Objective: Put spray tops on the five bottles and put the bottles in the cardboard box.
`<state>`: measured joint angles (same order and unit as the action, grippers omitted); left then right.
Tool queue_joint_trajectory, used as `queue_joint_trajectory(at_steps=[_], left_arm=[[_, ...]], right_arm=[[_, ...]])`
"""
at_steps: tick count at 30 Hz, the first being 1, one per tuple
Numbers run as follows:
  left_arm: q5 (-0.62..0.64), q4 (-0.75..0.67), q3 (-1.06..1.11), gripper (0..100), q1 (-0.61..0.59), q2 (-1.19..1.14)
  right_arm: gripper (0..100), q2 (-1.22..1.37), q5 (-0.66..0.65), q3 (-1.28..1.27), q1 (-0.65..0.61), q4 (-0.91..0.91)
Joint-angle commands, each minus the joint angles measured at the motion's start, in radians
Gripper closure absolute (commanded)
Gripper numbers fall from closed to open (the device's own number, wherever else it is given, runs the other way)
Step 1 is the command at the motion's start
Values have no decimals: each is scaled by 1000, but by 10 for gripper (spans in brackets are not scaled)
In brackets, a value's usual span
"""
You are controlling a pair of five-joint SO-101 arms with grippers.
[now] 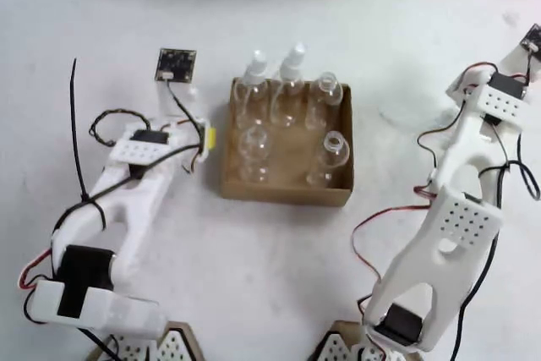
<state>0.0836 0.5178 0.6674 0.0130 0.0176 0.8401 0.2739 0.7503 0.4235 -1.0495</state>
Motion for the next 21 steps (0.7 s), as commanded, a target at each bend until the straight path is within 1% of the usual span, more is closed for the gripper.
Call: queue_joint_trajectory(at_steps=[1, 5, 12, 14, 17, 18, 21], left_arm=[[-9, -25, -51, 812, 10, 2], [-9, -25, -51, 812, 10, 2], [-9, -25, -51, 812, 10, 2], [-9, -25, -51, 812, 10, 2], [-9, -25, -51, 812, 10, 2], [-9, -25, -51, 812, 10, 2], [-9, -25, -52, 812, 10, 2]], right_arm=[[786, 81, 91, 163, 13, -8], [794, 165, 92, 241, 8, -8], [798, 239, 89, 322, 12, -8], [846, 245, 89, 324, 10, -12], [971, 239, 89, 331, 8, -53], [991, 236, 87, 333, 8, -65], [956, 214, 87, 361, 4, -113]])
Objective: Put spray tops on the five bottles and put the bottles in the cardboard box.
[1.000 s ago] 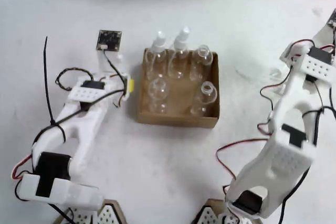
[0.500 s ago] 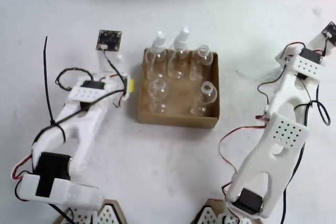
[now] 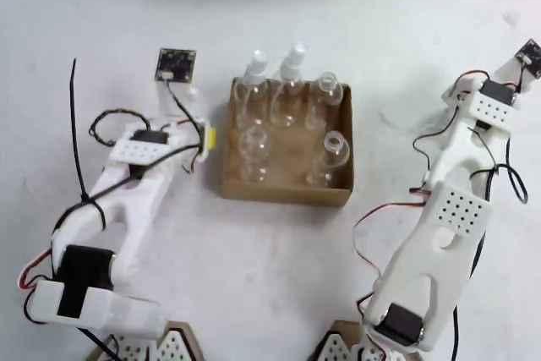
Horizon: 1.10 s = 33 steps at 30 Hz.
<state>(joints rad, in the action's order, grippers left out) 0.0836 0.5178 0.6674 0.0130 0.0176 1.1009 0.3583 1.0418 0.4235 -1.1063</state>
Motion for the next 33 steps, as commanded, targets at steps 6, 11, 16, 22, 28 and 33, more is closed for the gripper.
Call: queue_joint_trajectory(at_steps=[6, 11, 16, 22, 28, 33], left_arm=[[-9, -25, -52, 812, 10, 2], [-9, -25, -52, 812, 10, 2], [-9, -25, -52, 812, 10, 2], [-9, -25, -52, 812, 10, 2], [-9, -25, -52, 812, 10, 2], [-9, -25, -52, 812, 10, 2]], right_arm=[[982, -105, 3, 212, 5, -220], [982, -147, 3, 400, 2, -392], [982, -157, 3, 621, -2, -544], [982, -315, 3, 618, -41, -613], [982, -587, 3, 623, -51, -613], [982, -817, -64, 623, -102, -618]])
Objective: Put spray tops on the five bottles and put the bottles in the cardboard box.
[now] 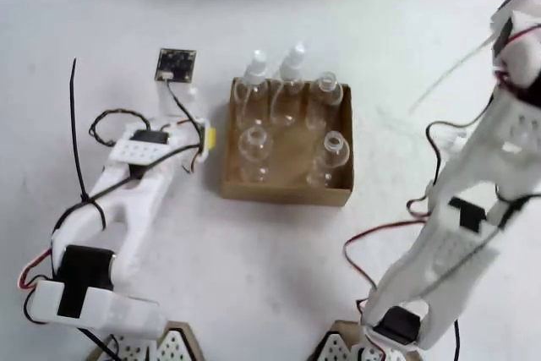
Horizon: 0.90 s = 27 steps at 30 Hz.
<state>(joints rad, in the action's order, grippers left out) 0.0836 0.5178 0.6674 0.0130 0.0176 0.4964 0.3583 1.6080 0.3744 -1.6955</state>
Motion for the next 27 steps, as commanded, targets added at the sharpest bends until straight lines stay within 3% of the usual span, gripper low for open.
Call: queue_joint_trajectory(at_steps=[1, 9, 17, 27], left_arm=[[-9, -25, -52, 812, 10, 2], [-9, -25, -52, 812, 10, 2], [-9, -25, -52, 812, 10, 2], [-9, -25, -51, 812, 10, 2]], right_arm=[[982, -254, -100, 57, -73, -30], [982, -561, -233, -25, -243, -36], [982, -969, -258, -687, -415, -10], [981, -1182, -276, -1476, -440, 624]])
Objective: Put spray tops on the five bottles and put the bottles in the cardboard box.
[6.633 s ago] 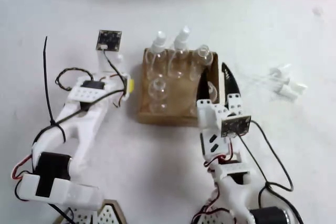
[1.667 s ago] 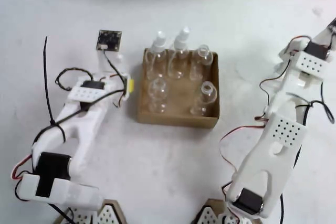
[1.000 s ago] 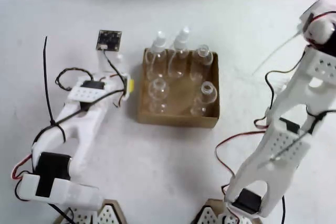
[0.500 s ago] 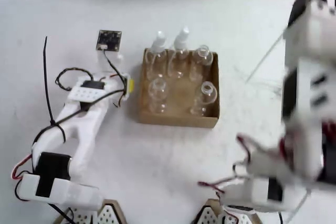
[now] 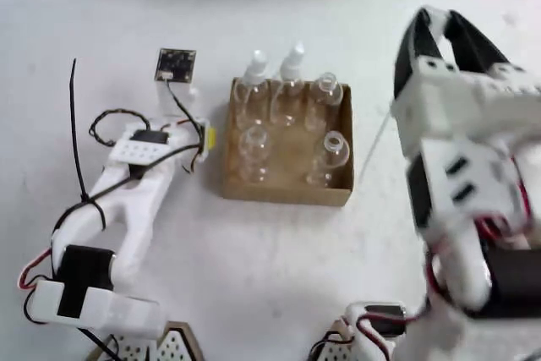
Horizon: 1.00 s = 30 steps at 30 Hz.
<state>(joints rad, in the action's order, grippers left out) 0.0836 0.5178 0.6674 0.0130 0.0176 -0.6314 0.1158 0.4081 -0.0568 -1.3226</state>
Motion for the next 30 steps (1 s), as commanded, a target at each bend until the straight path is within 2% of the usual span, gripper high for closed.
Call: queue_joint_trajectory(at_steps=[1, 5, 12, 16, 23, 30], left_arm=[[-9, -25, -51, 812, 10, 2], [-9, -25, -51, 812, 10, 2], [-9, -25, -51, 812, 10, 2], [-9, -25, -51, 812, 10, 2], [-51, -25, -51, 812, 25, 2], [-52, -31, -51, 812, 25, 2]], right_arm=[[981, -68, -63, -336, -10, 311], [981, -94, -170, -545, -15, 568], [978, -71, -222, -836, -18, 1052], [981, -8, -296, -841, -42, 1133], [982, 185, -299, -829, -44, 1395], [982, 294, -296, -829, -90, 1514]])
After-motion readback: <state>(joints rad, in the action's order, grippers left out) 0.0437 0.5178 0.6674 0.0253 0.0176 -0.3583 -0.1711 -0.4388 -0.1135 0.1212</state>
